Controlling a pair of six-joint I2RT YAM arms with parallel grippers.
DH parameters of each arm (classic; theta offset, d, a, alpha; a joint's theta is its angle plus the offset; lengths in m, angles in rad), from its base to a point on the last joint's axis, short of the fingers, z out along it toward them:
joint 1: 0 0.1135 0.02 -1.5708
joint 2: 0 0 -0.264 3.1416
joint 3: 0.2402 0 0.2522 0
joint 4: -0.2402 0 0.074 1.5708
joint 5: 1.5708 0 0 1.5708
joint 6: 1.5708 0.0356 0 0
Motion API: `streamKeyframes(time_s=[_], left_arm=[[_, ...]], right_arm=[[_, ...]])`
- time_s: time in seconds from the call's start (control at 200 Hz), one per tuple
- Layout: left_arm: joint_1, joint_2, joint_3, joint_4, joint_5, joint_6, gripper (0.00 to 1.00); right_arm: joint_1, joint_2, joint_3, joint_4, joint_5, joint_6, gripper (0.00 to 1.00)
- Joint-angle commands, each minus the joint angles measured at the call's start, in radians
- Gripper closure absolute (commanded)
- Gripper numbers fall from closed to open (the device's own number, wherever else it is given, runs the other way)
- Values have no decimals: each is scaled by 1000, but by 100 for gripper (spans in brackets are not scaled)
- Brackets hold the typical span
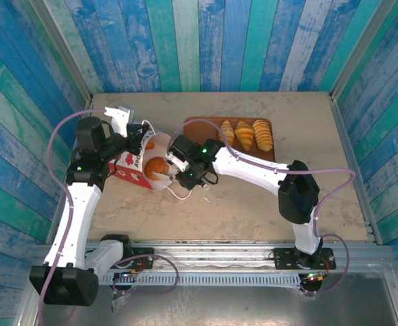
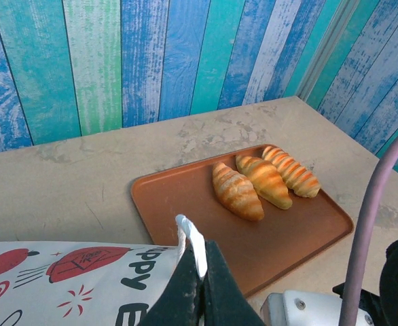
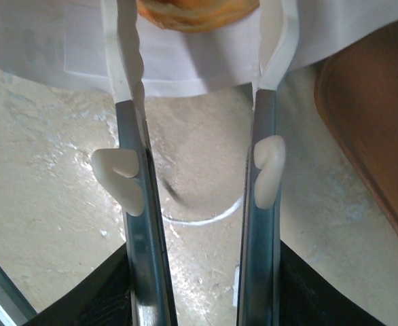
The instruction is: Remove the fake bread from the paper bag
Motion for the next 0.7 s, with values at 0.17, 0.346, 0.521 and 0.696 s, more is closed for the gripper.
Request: streamKeyframes(time_s=[0.17, 0.346, 0.521, 0.696], left_arm=[[2, 7, -2, 34, 28, -6, 100], [2, 9, -3, 33, 33, -6, 100], [2, 11, -5, 37, 37, -10, 100], [2, 9, -6, 40, 33, -12, 100]], right_arm=[[2, 45, 84, -30, -21, -29, 45], [1, 81, 121, -30, -14, -31, 43], [2, 124, 163, -64, 13, -42, 42], [6, 120, 173, -75, 48, -40, 45]])
